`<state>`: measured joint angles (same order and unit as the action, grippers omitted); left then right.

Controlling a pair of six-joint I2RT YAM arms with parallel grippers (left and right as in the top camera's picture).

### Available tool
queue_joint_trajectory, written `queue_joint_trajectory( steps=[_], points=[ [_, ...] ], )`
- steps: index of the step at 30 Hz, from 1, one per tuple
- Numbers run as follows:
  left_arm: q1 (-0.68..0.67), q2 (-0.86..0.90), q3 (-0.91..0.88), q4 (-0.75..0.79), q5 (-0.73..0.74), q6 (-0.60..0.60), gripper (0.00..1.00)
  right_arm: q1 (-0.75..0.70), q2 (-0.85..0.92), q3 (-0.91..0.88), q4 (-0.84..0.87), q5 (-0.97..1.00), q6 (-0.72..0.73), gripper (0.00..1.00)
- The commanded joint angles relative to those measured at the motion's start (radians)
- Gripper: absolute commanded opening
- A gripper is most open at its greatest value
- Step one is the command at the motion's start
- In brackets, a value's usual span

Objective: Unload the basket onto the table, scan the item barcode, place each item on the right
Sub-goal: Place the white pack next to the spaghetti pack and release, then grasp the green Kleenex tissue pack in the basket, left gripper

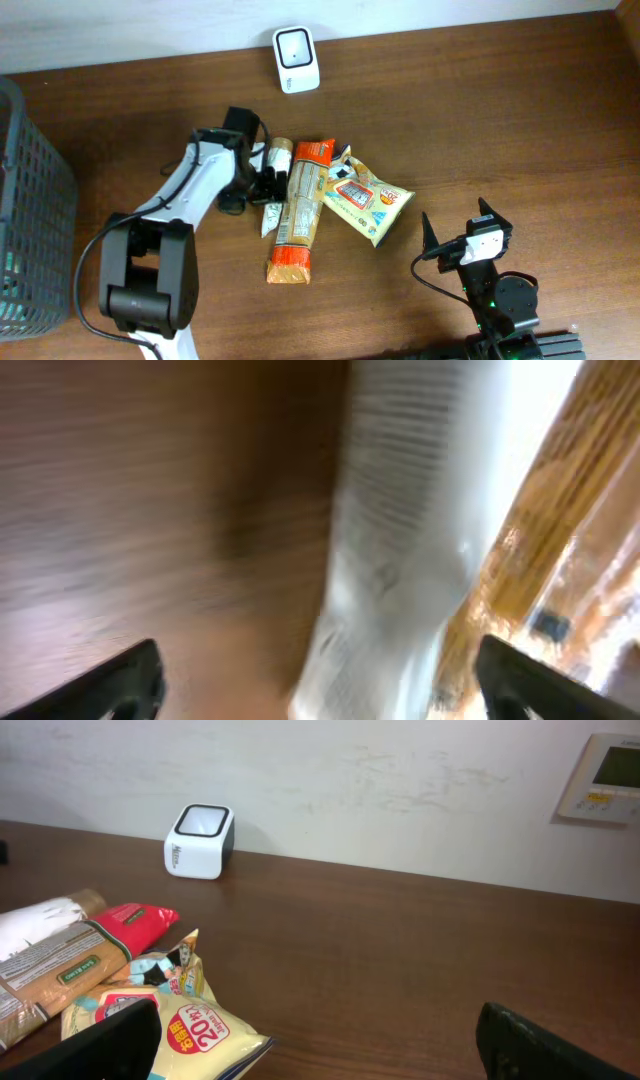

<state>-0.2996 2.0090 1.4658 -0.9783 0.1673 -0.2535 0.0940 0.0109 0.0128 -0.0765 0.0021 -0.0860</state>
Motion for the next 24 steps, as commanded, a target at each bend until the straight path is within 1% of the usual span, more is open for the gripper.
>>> queue_joint_trajectory(
  steps=[1, 5, 8, 10, 11, 12, 13, 15, 17, 20, 21, 24],
  points=[
    [0.049, -0.066, 0.234, -0.128, -0.163, 0.002, 0.99, -0.005, -0.007, -0.007, -0.003, -0.001, -0.003, 0.99],
    [0.115, -0.152, 0.489, -0.253, -0.272, 0.024, 0.99, -0.005, -0.007, -0.007, -0.003, -0.001, -0.003, 0.99],
    [0.195, -0.204, 0.637, -0.273, -0.282, 0.135, 0.99, -0.005, -0.007, -0.007, -0.003, -0.001, -0.003, 0.98],
    [0.27, -0.241, 0.691, -0.278, -0.286, 0.138, 1.0, -0.005, -0.007, -0.007, -0.003, -0.001, -0.003, 0.99],
    [0.326, -0.266, 0.703, -0.271, -0.296, 0.137, 0.95, -0.005, -0.007, -0.007, -0.003, -0.001, -0.003, 0.99],
    [0.377, -0.283, 0.704, -0.26, -0.31, 0.13, 0.87, -0.005, -0.007, -0.007, -0.003, -0.001, -0.003, 0.99],
    [0.438, -0.296, 0.704, -0.255, -0.348, 0.097, 0.85, -0.005, -0.007, -0.007, -0.003, -0.001, -0.003, 0.99],
    [0.52, -0.303, 0.704, -0.264, -0.413, 0.038, 0.85, -0.005, -0.007, -0.007, -0.003, -0.001, -0.003, 0.99],
    [0.638, -0.302, 0.699, -0.294, -0.489, -0.052, 0.86, -0.005, -0.007, -0.007, -0.003, -0.001, -0.003, 0.99],
    [0.756, -0.302, 0.66, -0.306, -0.497, -0.145, 0.89, -0.005, -0.007, -0.007, -0.003, -0.001, -0.003, 0.99],
    [0.804, -0.302, 0.62, -0.298, -0.497, -0.181, 0.9, -0.005, -0.007, -0.007, -0.003, -0.001, -0.003, 0.99],
    [0.866, -0.302, 0.531, -0.271, -0.497, -0.191, 0.9, -0.005, -0.007, -0.007, -0.003, -0.001, -0.003, 0.99]
  ],
)
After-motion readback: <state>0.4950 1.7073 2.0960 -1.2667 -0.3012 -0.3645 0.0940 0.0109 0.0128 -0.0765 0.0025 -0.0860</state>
